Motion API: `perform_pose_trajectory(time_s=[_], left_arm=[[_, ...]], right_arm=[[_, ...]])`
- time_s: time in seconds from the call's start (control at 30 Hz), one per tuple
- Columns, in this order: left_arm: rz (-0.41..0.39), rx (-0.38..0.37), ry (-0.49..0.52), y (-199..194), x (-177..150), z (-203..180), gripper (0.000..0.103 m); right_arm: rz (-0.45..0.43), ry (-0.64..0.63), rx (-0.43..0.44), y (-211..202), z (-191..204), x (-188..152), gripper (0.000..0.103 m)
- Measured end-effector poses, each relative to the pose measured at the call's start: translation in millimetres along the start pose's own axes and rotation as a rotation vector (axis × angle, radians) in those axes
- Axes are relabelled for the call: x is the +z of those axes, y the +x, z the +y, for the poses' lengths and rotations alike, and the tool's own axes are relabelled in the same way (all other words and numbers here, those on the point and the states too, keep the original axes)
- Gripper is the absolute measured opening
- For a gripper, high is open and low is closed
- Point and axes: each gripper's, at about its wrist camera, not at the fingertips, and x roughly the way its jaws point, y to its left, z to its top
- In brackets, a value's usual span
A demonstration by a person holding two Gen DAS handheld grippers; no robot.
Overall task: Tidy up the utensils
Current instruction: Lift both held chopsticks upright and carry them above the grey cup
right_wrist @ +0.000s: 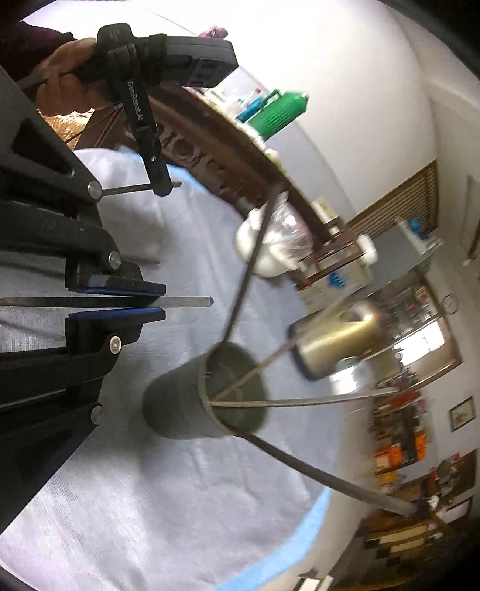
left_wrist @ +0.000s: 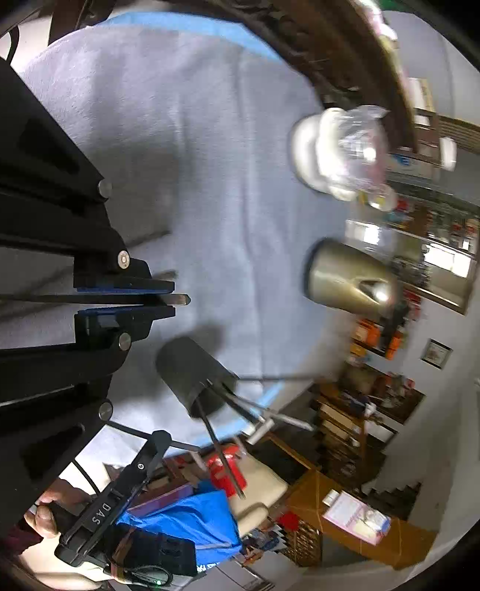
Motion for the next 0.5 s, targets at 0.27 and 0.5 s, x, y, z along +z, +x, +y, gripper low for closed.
perform_pose_trajectory(time_s=[0.27,0.5], left_arm=[[-0.178,-0.025,0.022,-55.7,18.3,-37.4,0.006],[-0.309,-0.029,0.055,-78.7,48.2,-74.7,0.006]], right_arm=[[-0.166,-0.049,-0.003,-56.9,4.8,25.8,0.006],[-0.291,-0.06,-0.037,-86.8,13.2,56.4,0.006]])
